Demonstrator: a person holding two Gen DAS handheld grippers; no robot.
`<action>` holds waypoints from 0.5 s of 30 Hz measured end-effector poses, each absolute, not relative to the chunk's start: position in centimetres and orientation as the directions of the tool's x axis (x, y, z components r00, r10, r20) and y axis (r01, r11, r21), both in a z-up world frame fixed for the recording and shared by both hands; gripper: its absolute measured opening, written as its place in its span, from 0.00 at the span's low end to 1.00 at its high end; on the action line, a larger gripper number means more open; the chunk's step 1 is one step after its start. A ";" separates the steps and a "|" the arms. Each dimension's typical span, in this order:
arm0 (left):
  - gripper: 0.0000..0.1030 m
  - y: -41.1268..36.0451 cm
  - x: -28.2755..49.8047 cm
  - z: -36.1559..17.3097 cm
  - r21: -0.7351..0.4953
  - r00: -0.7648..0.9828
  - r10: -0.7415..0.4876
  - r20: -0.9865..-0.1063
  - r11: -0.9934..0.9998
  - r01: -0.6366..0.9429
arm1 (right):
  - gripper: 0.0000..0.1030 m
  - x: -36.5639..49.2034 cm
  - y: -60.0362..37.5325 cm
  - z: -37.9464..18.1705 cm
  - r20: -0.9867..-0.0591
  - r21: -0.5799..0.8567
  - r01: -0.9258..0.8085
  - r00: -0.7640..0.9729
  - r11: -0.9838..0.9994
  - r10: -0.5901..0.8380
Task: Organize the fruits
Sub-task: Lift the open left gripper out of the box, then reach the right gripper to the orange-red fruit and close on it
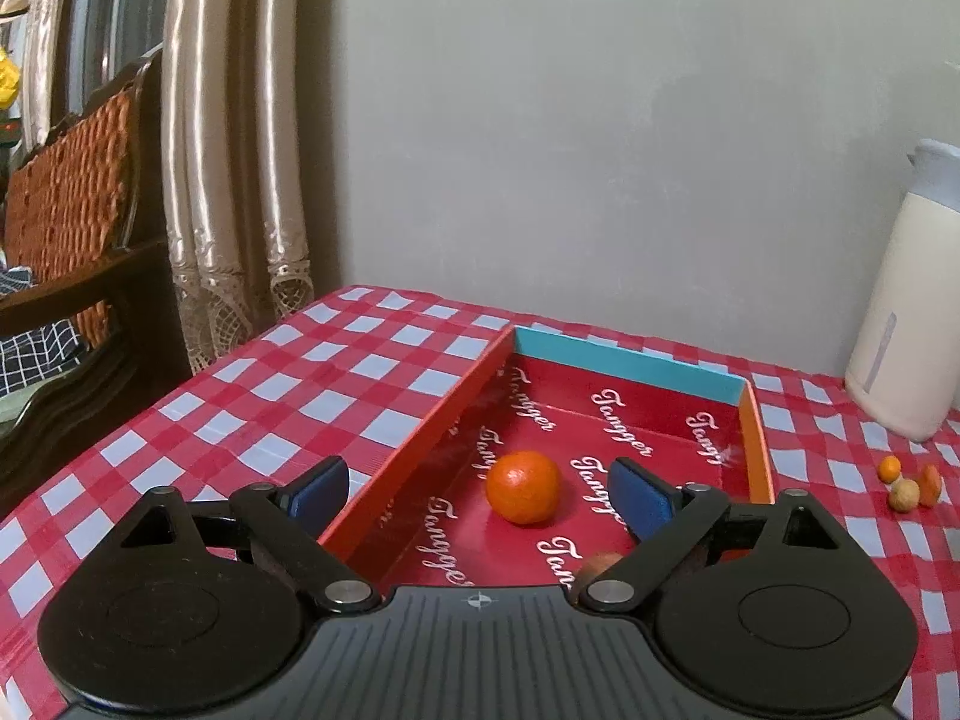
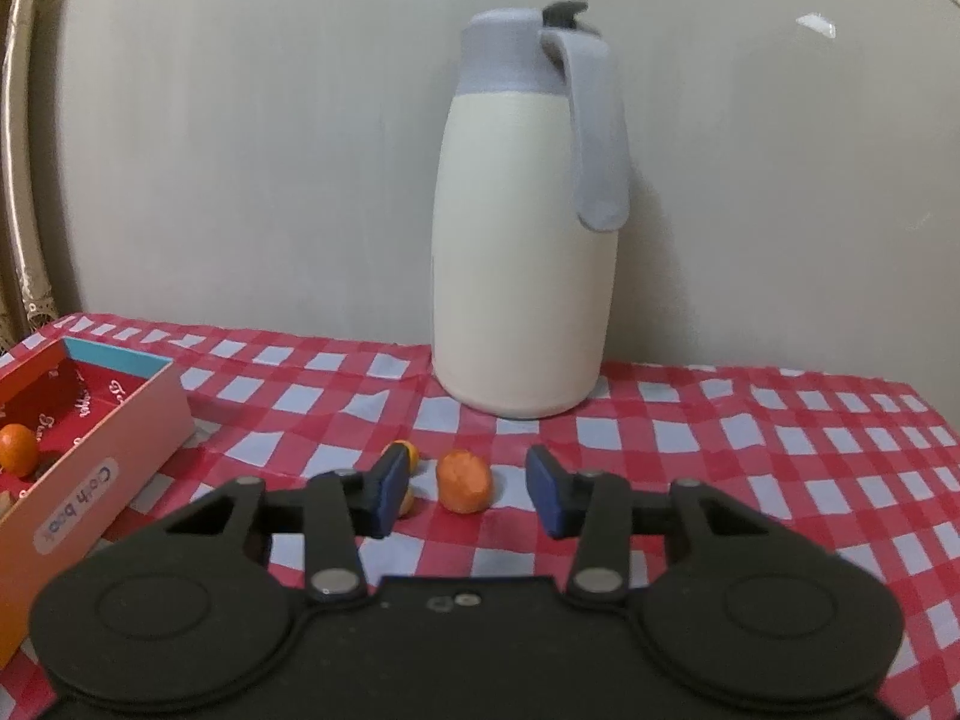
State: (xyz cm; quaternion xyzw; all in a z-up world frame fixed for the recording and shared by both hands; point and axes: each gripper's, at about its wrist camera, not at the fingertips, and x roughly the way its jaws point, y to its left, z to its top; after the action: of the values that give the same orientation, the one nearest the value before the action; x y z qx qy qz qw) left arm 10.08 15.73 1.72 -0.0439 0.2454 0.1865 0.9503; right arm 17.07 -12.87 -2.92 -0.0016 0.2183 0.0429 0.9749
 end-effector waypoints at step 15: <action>0.90 16.7 10.2 1.8 0.005 0.804 0.356 -0.476 0.916 -0.402 | 0.35 21.4 -12.6 -5.0 -0.494 0.027 -0.084 0.865 0.996 0.087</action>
State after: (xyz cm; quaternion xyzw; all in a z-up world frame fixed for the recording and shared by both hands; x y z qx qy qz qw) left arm 10.17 16.70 1.75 -0.0480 0.2410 0.1997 0.9485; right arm 21.38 -12.57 -4.98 0.0025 0.2560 0.0442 0.9657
